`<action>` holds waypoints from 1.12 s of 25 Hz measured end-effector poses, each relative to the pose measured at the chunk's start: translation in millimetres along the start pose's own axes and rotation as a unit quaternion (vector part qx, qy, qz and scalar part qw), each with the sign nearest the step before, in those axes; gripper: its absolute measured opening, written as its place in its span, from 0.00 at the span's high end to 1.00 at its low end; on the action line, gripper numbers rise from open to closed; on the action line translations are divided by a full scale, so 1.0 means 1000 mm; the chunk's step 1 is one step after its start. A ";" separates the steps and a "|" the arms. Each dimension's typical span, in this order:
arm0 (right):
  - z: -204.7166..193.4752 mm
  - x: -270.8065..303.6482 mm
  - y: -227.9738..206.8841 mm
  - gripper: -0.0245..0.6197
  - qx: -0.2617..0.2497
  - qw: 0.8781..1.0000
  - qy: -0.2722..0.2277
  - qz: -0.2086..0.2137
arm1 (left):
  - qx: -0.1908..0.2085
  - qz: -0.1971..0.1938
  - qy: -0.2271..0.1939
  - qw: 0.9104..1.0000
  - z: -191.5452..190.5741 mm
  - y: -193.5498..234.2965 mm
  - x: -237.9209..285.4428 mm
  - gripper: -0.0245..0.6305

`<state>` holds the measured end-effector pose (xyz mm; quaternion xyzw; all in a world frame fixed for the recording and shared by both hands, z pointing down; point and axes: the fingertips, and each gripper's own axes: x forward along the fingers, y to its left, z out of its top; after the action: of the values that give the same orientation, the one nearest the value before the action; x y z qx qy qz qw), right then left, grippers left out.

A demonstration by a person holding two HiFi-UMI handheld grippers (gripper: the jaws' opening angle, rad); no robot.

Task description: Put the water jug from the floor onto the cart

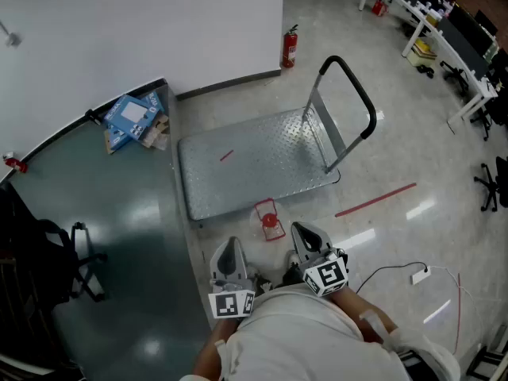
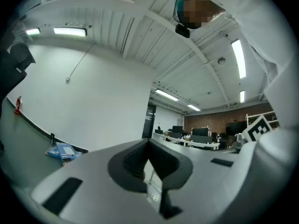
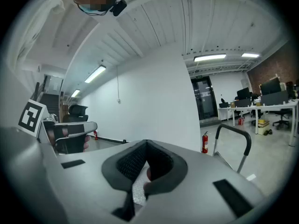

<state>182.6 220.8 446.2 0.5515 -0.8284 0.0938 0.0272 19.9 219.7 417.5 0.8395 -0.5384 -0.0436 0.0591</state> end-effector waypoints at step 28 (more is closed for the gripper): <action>-0.153 0.127 -0.068 0.93 0.012 0.976 0.217 -0.035 | -0.009 0.018 0.004 1.000 -0.017 0.024 0.042 0.96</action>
<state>186.3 108.9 623.9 0.5471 -0.7818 0.2203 0.2023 18.2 172.5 437.7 0.8292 -0.5528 -0.0442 0.0692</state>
